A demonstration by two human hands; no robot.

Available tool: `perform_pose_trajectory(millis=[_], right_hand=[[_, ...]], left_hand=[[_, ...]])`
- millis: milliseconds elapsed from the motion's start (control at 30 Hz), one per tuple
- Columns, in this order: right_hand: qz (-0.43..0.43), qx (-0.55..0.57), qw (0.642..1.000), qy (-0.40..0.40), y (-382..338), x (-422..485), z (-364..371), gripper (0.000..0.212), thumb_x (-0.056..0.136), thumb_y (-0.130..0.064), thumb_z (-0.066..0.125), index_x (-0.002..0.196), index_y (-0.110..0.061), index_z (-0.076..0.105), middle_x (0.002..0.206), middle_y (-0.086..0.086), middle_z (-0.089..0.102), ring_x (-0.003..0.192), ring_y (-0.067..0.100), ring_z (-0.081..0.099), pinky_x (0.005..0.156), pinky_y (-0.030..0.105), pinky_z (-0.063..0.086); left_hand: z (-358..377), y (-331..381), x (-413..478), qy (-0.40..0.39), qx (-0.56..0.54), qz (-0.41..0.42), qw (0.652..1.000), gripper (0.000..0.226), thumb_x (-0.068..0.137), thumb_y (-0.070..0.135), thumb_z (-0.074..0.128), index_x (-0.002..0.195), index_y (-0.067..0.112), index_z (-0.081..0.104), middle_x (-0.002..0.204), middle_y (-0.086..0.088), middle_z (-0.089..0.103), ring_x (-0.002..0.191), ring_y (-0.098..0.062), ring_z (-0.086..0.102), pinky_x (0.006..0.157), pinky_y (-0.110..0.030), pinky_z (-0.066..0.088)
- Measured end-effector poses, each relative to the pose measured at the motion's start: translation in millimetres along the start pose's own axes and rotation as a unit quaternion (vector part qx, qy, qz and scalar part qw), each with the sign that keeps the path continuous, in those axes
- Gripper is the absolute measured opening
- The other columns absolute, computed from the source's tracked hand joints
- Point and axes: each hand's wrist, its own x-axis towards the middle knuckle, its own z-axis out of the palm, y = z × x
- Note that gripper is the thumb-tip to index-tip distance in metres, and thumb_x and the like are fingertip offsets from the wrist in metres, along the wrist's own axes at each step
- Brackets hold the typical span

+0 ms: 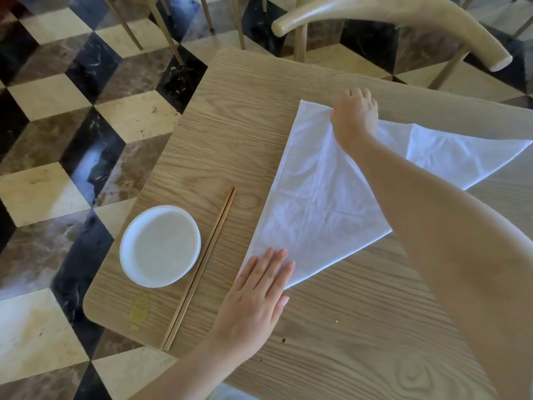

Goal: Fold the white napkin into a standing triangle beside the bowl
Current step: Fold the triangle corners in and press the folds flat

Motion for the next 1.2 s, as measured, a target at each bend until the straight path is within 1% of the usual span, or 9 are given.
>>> perform_pose_trajectory(millis=[167, 267, 400, 533, 700, 767, 867, 1000, 1200], right_hand=[[-0.008, 0.075, 0.996, -0.046, -1.4, -18.5, -20.9, 0.021, 0.091, -0.008, 0.041, 0.108, -0.001, 0.053, 0.113, 0.016, 0.057, 0.107, 0.032, 0.048, 0.091, 0.038, 0.037], [-0.089, 0.169, 0.975, -0.111, 0.8, -69.5, -30.2, 0.038, 0.094, -0.023, 0.043, 0.129, -0.007, 0.048, 0.131, 0.012, 0.054, 0.124, 0.029, 0.043, 0.102, 0.041, 0.036], [-0.200, 0.107, 0.947, -0.227, 29.9, -150.5, -29.8, 0.067, 0.087, -0.048, 0.019, 0.145, -0.016, 0.029, 0.154, 0.002, 0.027, 0.143, 0.020, 0.019, 0.118, 0.036, 0.009], [-0.196, 0.059, 0.950, -0.237, 60.7, -181.4, -41.8, 0.071, 0.085, -0.056, 0.005, 0.148, -0.024, 0.010, 0.156, -0.010, 0.002, 0.144, 0.008, -0.002, 0.116, 0.027, -0.008], [-0.179, 0.187, 0.933, -0.250, 81.8, -197.0, -59.3, 0.069, 0.086, -0.062, 0.023, 0.142, -0.023, 0.035, 0.149, -0.015, 0.018, 0.141, 0.002, 0.009, 0.117, 0.026, 0.003], [-0.151, 0.232, 0.937, -0.215, 89.4, -202.7, -62.4, 0.053, 0.086, -0.051, 0.045, 0.129, -0.020, 0.055, 0.141, -0.014, 0.039, 0.136, 0.006, 0.030, 0.115, 0.034, 0.023], [-0.088, 0.255, 0.957, -0.108, 90.1, -207.9, -62.6, 0.021, 0.082, -0.019, 0.067, 0.102, -0.014, 0.070, 0.112, -0.006, 0.067, 0.105, 0.021, 0.056, 0.089, 0.048, 0.048], [0.043, 0.266, 0.961, -0.054, 80.0, -204.2, -66.8, 0.005, 0.079, -0.015, 0.071, 0.078, -0.011, 0.069, 0.075, -0.006, 0.061, 0.080, 0.025, 0.051, 0.077, 0.044, 0.046], [0.229, 0.323, 0.915, -0.083, 69.6, -194.8, -72.4, 0.004, 0.082, -0.018, 0.065, 0.084, -0.018, 0.068, 0.063, -0.014, 0.052, 0.079, 0.019, 0.050, 0.071, 0.028, 0.037]], left_hand=[[-1.0, -5.1, -2.9, 0.044, 0.025, 0.027, 0.998, 0.045, 0.086, 0.000, 0.039, 0.130, 0.003, 0.048, 0.138, -0.016, 0.050, 0.130, -0.030, 0.043, 0.107, -0.045, 0.031], [-8.3, -10.6, -3.8, 0.059, 0.041, 0.026, 0.997, 0.046, 0.078, -0.005, 0.035, 0.120, 0.002, 0.055, 0.124, -0.016, 0.062, 0.119, -0.028, 0.055, 0.103, -0.036, 0.041], [-24.3, -14.4, -0.6, 0.074, 0.039, 0.018, 0.996, 0.038, 0.070, -0.006, 0.044, 0.094, 0.007, 0.071, 0.098, -0.007, 0.073, 0.095, -0.023, 0.069, 0.072, -0.030, 0.056], [-53.3, -21.7, 12.3, 0.007, -0.013, -0.087, 0.996, 0.042, 0.042, -0.014, 0.074, 0.073, 0.013, 0.070, 0.058, 0.001, 0.065, 0.050, -0.023, 0.061, 0.041, -0.025, 0.046], [-111.1, -37.7, 60.8, -0.001, -0.132, -0.211, 0.969, 0.013, 0.078, 0.015, 0.057, 0.080, 0.020, 0.068, 0.066, 0.000, 0.064, 0.067, -0.026, 0.058, 0.059, -0.034, 0.044], [-128.9, -51.7, 92.6, 0.024, -0.206, -0.211, 0.955, 0.014, 0.076, 0.019, 0.055, 0.078, 0.021, 0.069, 0.070, 0.001, 0.067, 0.069, -0.021, 0.060, 0.063, -0.033, 0.045], [-146.6, -67.4, 146.3, 0.033, -0.359, -0.233, 0.903, 0.007, 0.080, 0.008, 0.065, 0.081, 0.015, 0.067, 0.078, -0.004, 0.067, 0.072, -0.018, 0.060, 0.064, -0.028, 0.050], [-142.0, -85.1, 208.8, 0.009, -0.475, -0.270, 0.838, 0.008, 0.081, 0.007, 0.068, 0.085, 0.010, 0.062, 0.084, -0.004, 0.063, 0.082, -0.020, 0.061, 0.075, -0.029, 0.052], [-106.4, -93.0, 272.0, -0.009, -0.502, -0.317, 0.805, 0.023, 0.082, 0.004, 0.065, 0.105, 0.004, 0.061, 0.102, -0.014, 0.061, 0.092, -0.024, 0.058, 0.088, -0.037, 0.048]])
